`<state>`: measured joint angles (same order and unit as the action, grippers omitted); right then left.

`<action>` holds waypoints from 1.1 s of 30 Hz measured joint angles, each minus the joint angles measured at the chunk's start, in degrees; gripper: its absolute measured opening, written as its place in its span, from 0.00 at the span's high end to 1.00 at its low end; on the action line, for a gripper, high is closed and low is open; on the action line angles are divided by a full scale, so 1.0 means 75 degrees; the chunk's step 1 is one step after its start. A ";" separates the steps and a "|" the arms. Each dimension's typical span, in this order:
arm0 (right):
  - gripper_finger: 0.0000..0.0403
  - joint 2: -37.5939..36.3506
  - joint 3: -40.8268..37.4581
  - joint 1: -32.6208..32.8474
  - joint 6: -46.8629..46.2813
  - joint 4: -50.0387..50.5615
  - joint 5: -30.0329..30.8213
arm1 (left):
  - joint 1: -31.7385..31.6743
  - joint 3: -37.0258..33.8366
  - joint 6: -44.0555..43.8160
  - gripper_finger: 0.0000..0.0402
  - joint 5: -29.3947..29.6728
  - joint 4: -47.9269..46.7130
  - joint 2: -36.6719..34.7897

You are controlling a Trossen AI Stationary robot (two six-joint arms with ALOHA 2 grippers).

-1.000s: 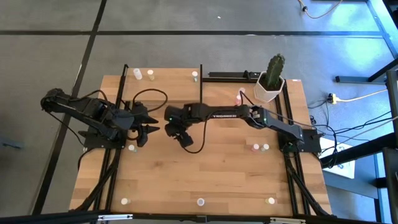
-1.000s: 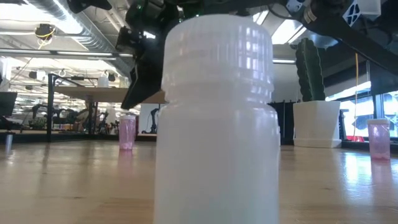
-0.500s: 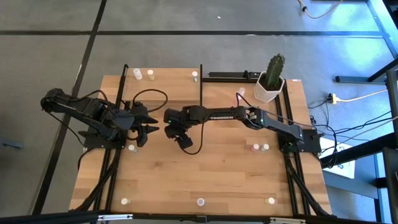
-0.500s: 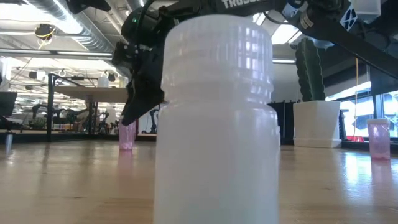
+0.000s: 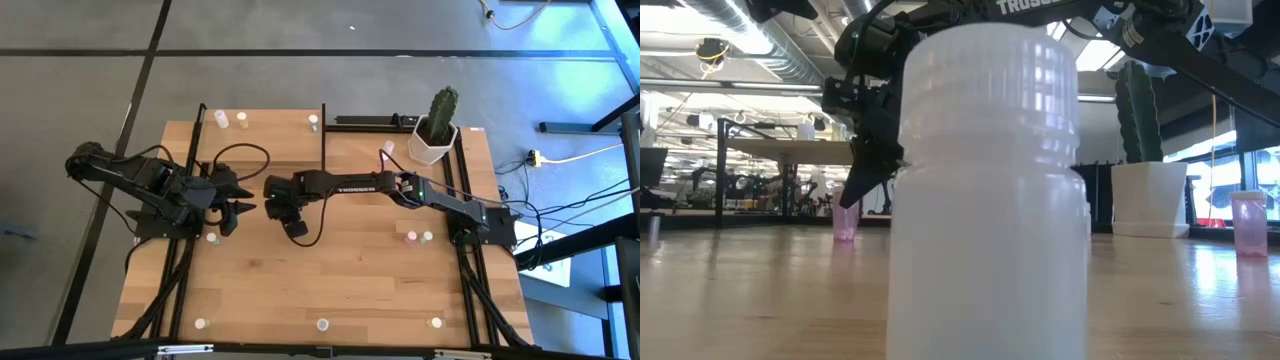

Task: Pick and place medicine bottles onto shelf by color
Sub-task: Put the bottom pink pill bottle on the shelf

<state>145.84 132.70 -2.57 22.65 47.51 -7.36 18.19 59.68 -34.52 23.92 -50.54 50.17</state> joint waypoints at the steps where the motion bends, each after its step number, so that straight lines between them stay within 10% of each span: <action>1: 0.73 0.0000 0.0000 0.0000 -0.0027 0.0005 0.0001 | 0.0001 0.0000 0.0000 0.64 0.0000 0.0000 0.0001; 33: 0.71 -0.1744 0.0295 0.0036 -0.2649 0.1296 0.0180 | -0.0002 -0.0006 0.0020 0.64 0.0027 -0.0198 0.0003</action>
<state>132.76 134.92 -2.30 2.78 57.23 -6.01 18.18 59.64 -34.37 24.12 -52.03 50.19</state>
